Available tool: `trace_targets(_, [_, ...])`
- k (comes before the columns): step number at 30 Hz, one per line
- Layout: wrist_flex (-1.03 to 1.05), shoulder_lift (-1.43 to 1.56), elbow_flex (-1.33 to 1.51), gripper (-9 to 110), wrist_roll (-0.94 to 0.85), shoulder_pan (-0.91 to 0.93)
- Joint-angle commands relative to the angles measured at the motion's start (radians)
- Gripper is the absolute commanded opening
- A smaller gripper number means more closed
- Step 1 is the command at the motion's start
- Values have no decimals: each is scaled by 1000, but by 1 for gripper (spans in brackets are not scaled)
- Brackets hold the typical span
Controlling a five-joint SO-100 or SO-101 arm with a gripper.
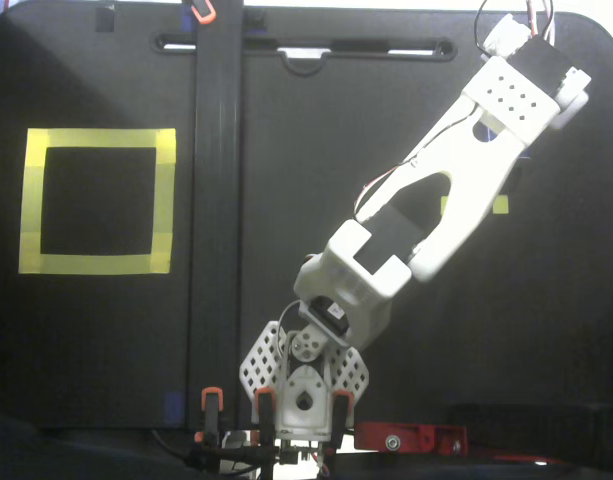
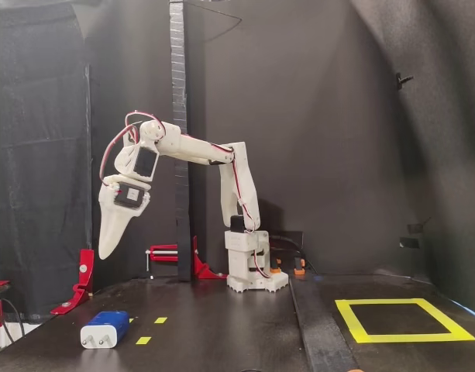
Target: Grasp the block and place it in the designated area.
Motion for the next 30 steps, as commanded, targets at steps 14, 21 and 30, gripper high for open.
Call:
trace_targets(14, [23, 6, -34, 0, -565, -9])
trace_targets(21, [35, 5, -34, 0, -689, -11])
trace_targets(30, [31, -20, -32, 4, -693, -6])
